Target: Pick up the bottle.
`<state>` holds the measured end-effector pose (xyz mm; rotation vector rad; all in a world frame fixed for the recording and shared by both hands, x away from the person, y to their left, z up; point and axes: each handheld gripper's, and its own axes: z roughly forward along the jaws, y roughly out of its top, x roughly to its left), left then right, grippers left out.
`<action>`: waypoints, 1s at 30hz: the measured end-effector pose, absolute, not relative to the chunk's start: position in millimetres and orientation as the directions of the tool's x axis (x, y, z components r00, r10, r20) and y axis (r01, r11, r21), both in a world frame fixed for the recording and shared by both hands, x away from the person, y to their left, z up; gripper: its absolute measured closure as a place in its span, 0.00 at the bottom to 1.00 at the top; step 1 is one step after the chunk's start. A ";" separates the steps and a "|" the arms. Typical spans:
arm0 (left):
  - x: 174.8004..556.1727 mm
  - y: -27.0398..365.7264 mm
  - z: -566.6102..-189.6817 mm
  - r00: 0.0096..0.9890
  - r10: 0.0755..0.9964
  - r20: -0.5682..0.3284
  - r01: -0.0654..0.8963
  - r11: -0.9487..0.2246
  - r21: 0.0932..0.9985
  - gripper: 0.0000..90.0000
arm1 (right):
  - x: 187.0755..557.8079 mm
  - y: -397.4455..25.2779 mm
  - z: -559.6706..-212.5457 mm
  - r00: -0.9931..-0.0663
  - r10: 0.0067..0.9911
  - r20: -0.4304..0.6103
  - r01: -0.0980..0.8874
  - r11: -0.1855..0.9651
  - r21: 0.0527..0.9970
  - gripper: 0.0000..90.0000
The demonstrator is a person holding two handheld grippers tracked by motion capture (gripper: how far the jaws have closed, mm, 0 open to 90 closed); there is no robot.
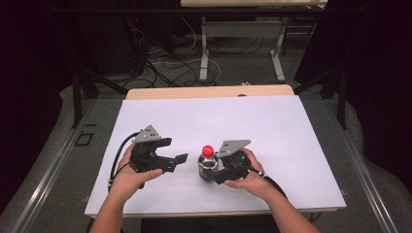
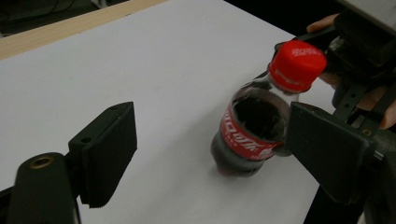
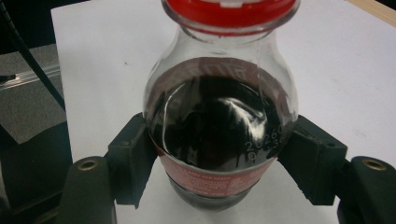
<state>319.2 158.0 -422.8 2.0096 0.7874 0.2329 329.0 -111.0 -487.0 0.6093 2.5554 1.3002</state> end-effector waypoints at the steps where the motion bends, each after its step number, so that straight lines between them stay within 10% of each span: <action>1: 319.3 153.4 -420.9 0.790 0.598 -0.137 0.423 -0.368 0.828 0.20 | 329.0 -110.6 -487.2 -0.896 0.443 0.002 0.264 0.531 0.805 0.35; 30: 341.5 89.4 -398.0 0.870 0.441 -0.220 0.437 -0.484 0.758 0.37 | 329.3 -110.9 -488.3 -0.904 0.426 0.040 0.279 0.516 0.810 0.35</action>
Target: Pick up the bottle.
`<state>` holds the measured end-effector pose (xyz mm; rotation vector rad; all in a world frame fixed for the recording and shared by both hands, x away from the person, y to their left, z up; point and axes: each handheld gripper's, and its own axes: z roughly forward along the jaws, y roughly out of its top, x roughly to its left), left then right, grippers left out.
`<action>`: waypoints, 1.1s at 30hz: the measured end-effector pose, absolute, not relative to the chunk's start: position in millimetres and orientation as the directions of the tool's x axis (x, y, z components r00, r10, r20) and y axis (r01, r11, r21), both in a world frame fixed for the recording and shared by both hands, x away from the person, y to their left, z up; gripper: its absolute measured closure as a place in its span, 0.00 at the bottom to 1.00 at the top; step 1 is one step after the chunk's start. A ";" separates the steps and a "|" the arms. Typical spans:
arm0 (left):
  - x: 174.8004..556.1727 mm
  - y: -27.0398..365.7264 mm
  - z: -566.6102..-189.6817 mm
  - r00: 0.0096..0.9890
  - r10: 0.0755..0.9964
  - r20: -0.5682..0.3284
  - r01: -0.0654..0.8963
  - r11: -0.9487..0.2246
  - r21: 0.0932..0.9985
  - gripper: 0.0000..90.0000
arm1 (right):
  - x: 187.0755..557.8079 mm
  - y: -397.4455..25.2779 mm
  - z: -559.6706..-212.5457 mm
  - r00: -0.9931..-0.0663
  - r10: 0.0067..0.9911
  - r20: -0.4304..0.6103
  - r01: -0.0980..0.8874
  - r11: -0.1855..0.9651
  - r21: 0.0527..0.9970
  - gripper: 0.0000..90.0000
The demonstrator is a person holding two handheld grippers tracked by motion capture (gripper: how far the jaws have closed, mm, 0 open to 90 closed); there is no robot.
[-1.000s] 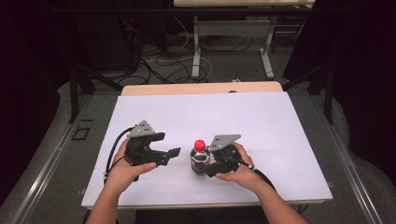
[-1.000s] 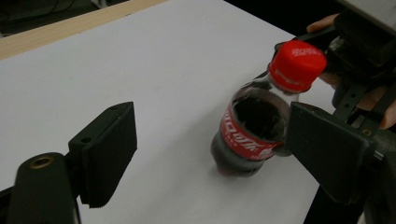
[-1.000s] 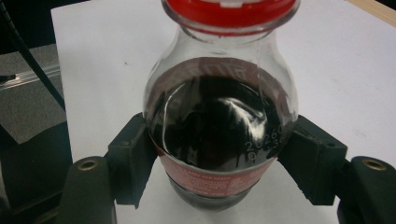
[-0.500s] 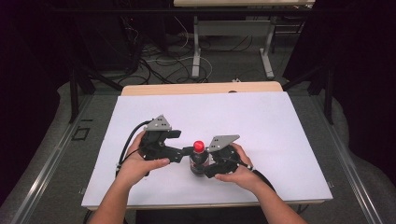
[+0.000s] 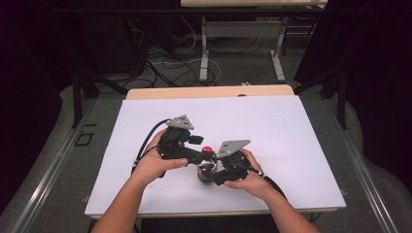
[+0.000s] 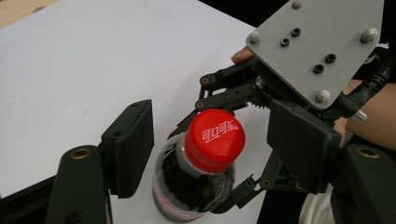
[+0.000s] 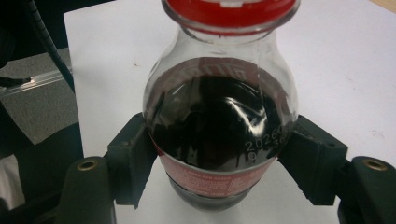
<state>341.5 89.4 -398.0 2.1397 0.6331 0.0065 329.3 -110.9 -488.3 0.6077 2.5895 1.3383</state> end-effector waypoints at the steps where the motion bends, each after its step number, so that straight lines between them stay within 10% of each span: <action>1: 342.3 87.7 -398.2 0.870 0.442 -0.216 0.437 -0.491 0.754 0.38 | 329.2 -111.2 -488.1 -0.904 0.425 0.043 0.281 0.517 0.809 0.35; 15: 347.9 76.4 -406.1 0.903 0.378 -0.204 0.397 -0.556 0.730 0.63 | 327.0 -112.1 -486.3 -0.911 0.407 0.062 0.284 0.513 0.810 0.35; 33: 344.2 71.7 -402.6 0.889 0.433 -0.149 0.391 -0.551 0.737 0.68 | 328.4 -113.7 -486.8 -0.892 0.446 0.071 0.308 0.486 0.818 0.35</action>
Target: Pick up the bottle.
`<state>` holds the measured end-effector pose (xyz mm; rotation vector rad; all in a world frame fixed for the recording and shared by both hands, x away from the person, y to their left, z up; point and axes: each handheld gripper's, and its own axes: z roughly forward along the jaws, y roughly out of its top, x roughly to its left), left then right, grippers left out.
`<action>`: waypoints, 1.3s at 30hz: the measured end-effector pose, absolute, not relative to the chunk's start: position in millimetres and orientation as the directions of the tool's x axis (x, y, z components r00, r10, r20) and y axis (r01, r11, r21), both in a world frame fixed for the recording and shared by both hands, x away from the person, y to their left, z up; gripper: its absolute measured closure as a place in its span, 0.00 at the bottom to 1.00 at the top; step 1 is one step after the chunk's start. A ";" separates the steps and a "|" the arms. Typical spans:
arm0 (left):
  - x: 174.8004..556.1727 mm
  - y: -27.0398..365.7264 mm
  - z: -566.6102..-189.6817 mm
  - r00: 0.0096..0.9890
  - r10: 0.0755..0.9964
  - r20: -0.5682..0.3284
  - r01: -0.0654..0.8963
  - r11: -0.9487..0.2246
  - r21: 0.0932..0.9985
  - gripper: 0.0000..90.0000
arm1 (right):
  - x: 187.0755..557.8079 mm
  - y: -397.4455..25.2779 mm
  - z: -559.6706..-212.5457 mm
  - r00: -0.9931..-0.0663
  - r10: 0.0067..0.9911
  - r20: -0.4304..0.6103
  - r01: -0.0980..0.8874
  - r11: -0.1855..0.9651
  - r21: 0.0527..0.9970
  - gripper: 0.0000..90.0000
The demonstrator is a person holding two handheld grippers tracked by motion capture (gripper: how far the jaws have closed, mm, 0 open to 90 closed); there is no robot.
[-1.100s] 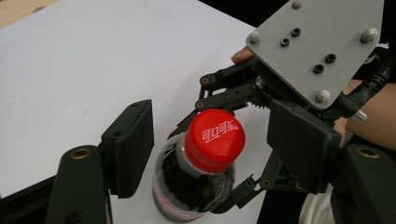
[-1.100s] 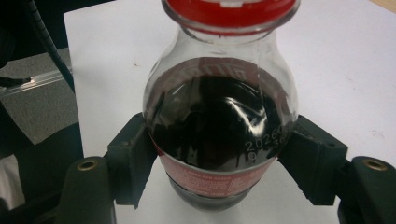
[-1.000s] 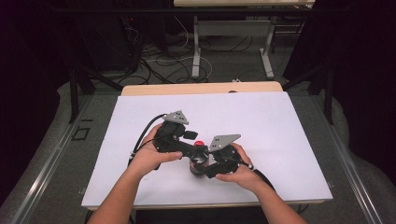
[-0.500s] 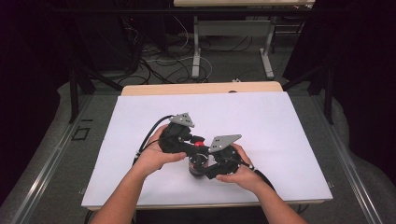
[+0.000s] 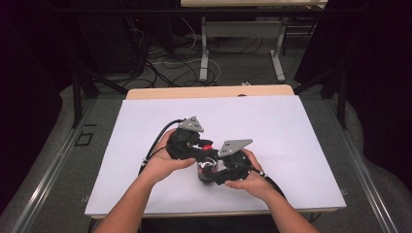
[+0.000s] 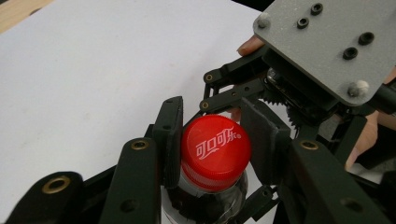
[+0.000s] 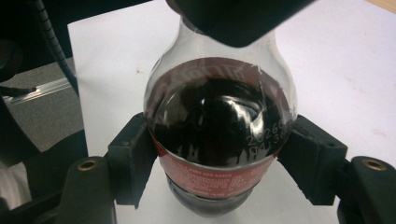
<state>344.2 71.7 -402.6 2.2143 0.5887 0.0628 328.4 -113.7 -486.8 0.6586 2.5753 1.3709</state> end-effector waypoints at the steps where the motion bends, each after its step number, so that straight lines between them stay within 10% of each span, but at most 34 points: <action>1: 343.0 69.6 -403.7 0.880 0.455 -0.136 0.394 -0.542 0.742 0.68 | 328.3 -113.8 -486.7 -0.890 0.451 0.071 0.311 0.486 0.817 0.35; 22: 330.1 49.9 -409.0 0.707 0.701 -0.099 0.505 -0.401 0.765 0.68 | 330.5 -113.3 -488.3 -0.832 0.550 0.071 0.373 0.460 0.806 0.35; 39: 339.4 77.0 -388.7 0.822 0.541 -0.179 0.463 -0.451 0.763 0.45 | 330.5 -116.2 -486.3 -0.852 0.515 0.093 0.364 0.455 0.813 0.35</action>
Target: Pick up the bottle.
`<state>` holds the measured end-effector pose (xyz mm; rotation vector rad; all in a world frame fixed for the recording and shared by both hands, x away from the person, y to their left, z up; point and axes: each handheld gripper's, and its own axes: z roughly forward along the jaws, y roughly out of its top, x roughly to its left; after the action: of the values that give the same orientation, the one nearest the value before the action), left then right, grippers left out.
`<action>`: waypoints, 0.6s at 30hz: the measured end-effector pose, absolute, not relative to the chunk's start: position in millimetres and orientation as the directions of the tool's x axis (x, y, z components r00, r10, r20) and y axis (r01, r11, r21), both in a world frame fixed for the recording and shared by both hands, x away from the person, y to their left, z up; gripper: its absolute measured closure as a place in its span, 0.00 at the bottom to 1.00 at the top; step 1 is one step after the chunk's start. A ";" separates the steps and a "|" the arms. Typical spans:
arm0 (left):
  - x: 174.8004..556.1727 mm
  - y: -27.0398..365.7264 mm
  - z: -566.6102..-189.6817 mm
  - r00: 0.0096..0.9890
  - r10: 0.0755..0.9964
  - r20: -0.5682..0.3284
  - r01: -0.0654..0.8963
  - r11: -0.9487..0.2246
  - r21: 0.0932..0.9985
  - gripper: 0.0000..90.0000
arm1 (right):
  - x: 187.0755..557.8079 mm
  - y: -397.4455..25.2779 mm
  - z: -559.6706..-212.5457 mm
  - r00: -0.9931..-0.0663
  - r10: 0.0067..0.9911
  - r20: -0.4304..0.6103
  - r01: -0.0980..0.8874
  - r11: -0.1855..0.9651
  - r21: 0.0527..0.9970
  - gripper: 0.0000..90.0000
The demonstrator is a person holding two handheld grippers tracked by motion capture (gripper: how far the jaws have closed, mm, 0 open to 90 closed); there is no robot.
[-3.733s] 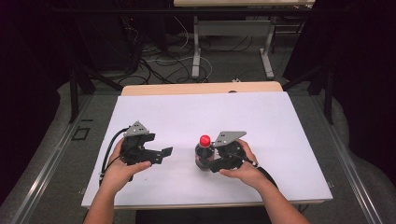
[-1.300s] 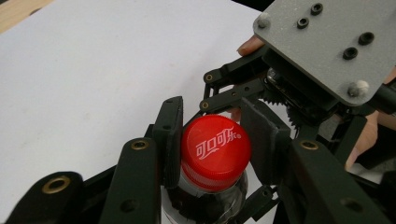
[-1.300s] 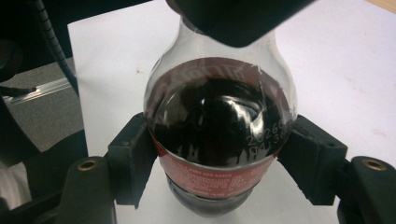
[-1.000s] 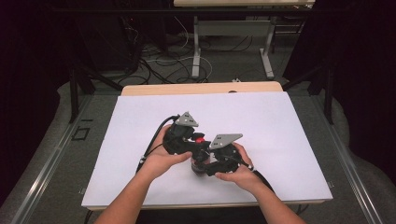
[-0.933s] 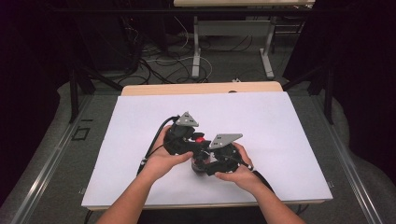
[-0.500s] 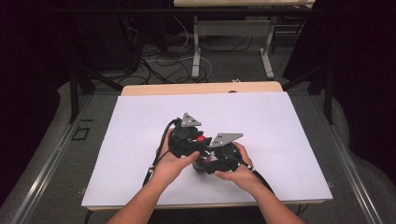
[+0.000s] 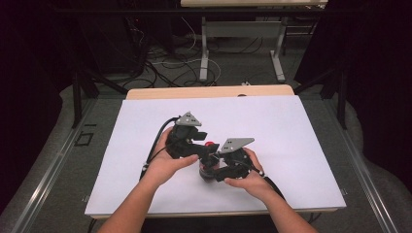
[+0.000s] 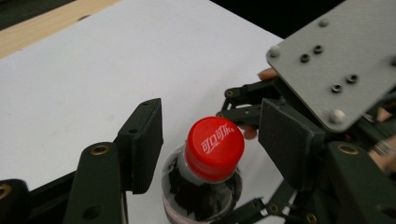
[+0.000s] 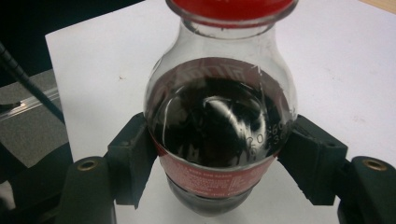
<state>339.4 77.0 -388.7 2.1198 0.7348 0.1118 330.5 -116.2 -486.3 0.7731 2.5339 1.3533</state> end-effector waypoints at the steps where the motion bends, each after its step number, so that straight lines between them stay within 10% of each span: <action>1: 341.6 81.4 -387.4 0.844 0.506 -0.178 0.442 -0.467 0.766 0.46 | 330.6 -116.7 -485.7 -0.859 0.503 0.099 0.362 0.458 0.812 0.35; 18: 359.7 89.1 -400.9 0.910 0.333 -0.248 0.392 -0.497 0.774 0.56 | 328.4 -115.4 -483.8 -0.896 0.430 0.115 0.328 0.462 0.824 0.35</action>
<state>359.7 89.1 -400.9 2.1322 0.5169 -0.0808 328.4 -115.4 -483.8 0.6742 2.5919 1.4230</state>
